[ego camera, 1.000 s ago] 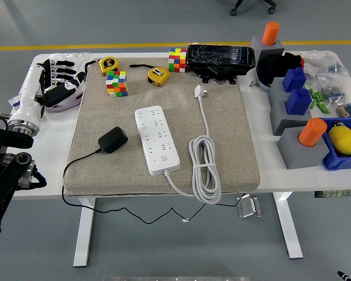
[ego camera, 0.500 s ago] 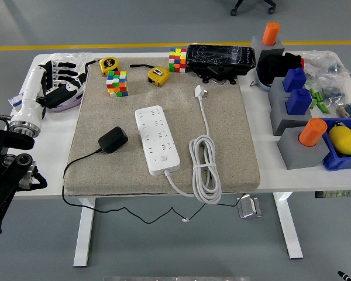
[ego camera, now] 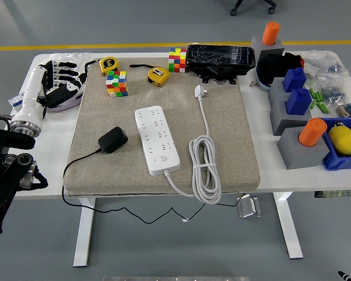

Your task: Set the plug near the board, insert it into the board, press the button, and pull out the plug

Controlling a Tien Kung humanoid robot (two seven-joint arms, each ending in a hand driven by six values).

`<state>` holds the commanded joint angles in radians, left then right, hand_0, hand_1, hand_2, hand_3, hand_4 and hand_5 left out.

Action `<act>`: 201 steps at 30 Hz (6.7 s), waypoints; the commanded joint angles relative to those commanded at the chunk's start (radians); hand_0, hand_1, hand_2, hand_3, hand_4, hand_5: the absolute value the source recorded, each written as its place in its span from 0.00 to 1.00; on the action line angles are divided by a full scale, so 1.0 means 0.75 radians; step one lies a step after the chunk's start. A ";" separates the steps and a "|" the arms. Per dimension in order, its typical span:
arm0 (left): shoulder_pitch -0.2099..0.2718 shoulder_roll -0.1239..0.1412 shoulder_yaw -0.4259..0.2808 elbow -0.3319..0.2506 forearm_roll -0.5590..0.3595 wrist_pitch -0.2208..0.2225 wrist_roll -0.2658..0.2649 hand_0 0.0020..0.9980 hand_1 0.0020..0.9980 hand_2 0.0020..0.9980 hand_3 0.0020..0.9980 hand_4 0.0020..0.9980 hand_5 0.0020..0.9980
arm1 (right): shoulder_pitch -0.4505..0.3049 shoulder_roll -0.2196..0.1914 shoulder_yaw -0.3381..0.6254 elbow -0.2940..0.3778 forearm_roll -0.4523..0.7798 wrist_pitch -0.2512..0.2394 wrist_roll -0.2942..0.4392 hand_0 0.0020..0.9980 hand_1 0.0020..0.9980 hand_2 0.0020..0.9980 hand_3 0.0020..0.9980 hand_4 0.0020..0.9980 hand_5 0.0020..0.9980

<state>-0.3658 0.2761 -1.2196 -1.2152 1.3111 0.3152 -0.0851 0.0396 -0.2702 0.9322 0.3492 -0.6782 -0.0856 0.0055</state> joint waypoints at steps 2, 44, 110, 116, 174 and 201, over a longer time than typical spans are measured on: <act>0.000 0.000 0.000 -0.001 0.000 0.000 -0.001 0.42 0.54 0.56 0.59 0.81 0.31 | 0.000 -0.001 -0.001 0.000 0.001 0.000 0.000 0.60 0.63 0.62 0.55 0.93 0.48; 0.001 -0.004 0.012 -0.002 0.004 -0.009 0.010 0.42 0.54 0.56 0.59 0.81 0.31 | -0.006 -0.006 -0.005 0.000 0.001 0.000 0.001 0.60 0.63 0.62 0.55 0.93 0.48; -0.138 -0.039 0.516 0.355 0.510 -0.023 0.170 0.39 0.38 0.52 0.55 0.86 0.02 | -0.015 -0.006 -0.005 0.009 -0.003 -0.002 0.004 0.60 0.62 0.62 0.55 0.93 0.48; -0.137 -0.035 0.512 0.336 0.504 -0.014 0.155 0.38 0.38 0.52 0.55 0.83 0.00 | -0.015 -0.006 -0.003 0.010 -0.006 -0.002 0.005 0.60 0.62 0.62 0.55 0.93 0.48; -0.343 -0.035 0.714 0.388 0.271 -0.234 0.085 0.56 0.57 0.59 0.58 0.93 0.05 | -0.013 -0.004 -0.007 0.018 0.000 -0.002 0.005 0.60 0.62 0.62 0.55 0.93 0.48; -0.212 -0.007 0.548 0.169 0.219 -0.069 0.006 0.59 0.64 0.66 0.70 1.00 0.31 | -0.019 -0.003 -0.002 0.020 -0.009 -0.002 0.005 0.60 0.63 0.62 0.55 0.93 0.48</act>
<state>-0.5250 0.2707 -0.8086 -1.0886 1.4754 0.2637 -0.0807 0.0256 -0.2723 0.9309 0.3643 -0.6850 -0.0867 0.0091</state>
